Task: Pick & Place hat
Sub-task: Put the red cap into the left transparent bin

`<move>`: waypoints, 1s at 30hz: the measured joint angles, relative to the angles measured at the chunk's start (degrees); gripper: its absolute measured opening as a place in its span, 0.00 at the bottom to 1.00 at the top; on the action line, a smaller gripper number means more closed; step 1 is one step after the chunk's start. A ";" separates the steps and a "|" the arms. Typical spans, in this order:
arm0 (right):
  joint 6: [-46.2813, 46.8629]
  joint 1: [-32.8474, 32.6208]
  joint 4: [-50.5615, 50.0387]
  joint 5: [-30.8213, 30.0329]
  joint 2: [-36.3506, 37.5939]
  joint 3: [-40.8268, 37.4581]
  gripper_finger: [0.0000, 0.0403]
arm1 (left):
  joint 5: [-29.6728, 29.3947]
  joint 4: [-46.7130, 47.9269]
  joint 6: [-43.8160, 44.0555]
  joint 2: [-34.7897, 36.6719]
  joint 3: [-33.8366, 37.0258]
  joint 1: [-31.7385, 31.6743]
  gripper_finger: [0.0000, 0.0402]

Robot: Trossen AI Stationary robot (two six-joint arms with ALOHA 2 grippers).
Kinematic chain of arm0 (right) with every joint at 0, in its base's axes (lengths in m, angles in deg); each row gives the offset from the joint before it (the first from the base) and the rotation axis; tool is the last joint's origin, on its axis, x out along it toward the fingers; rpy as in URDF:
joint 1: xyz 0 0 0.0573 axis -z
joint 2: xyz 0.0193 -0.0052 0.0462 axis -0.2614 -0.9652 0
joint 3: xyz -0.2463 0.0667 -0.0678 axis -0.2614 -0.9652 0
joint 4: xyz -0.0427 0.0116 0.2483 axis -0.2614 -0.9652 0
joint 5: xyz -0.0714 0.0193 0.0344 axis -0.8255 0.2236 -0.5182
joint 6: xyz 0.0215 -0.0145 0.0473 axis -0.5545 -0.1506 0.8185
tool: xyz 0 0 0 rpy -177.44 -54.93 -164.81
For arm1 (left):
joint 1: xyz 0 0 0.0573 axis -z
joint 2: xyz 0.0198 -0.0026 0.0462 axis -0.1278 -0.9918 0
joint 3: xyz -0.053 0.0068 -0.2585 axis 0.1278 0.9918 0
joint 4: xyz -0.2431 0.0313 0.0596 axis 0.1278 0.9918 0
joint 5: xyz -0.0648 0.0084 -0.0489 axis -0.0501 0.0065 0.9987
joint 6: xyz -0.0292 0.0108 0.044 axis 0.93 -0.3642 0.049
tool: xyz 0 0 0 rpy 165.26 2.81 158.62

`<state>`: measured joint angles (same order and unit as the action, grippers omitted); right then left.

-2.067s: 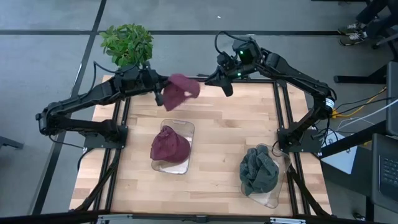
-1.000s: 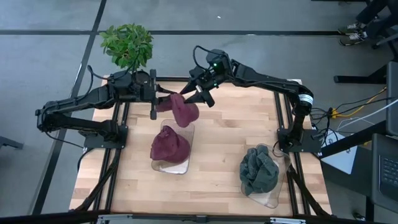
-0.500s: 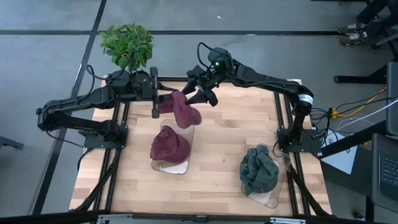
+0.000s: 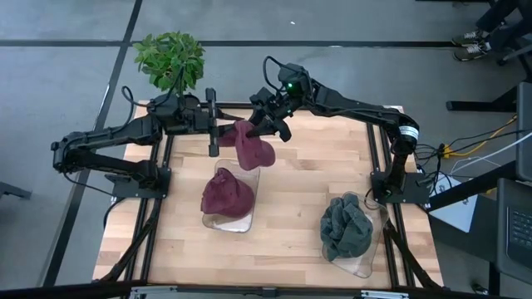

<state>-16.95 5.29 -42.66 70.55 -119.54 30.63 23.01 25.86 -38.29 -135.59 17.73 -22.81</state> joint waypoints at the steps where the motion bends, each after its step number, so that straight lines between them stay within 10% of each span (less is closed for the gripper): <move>1: -0.14 0.00 -0.28 -0.01 0.00 0.01 0.30 | -0.77 -0.06 0.72 0.09 0.00 0.00 0.07; 6: -1.04 -0.02 -1.11 -0.06 0.00 0.01 0.04 | -2.26 0.40 8.28 0.47 0.00 0.00 0.13; 19: -7.76 0.27 -9.24 -8.98 0.02 0.01 0.04 | -12.54 11.27 31.51 5.78 0.00 0.00 0.22; 30: -14.66 -1.29 -13.21 -31.56 0.02 0.00 0.04 | -15.46 15.02 62.05 11.18 -0.02 -0.02 0.34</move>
<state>-31.60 4.01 -55.88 38.99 -119.52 30.63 7.55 40.88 23.76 -124.41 17.71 -22.82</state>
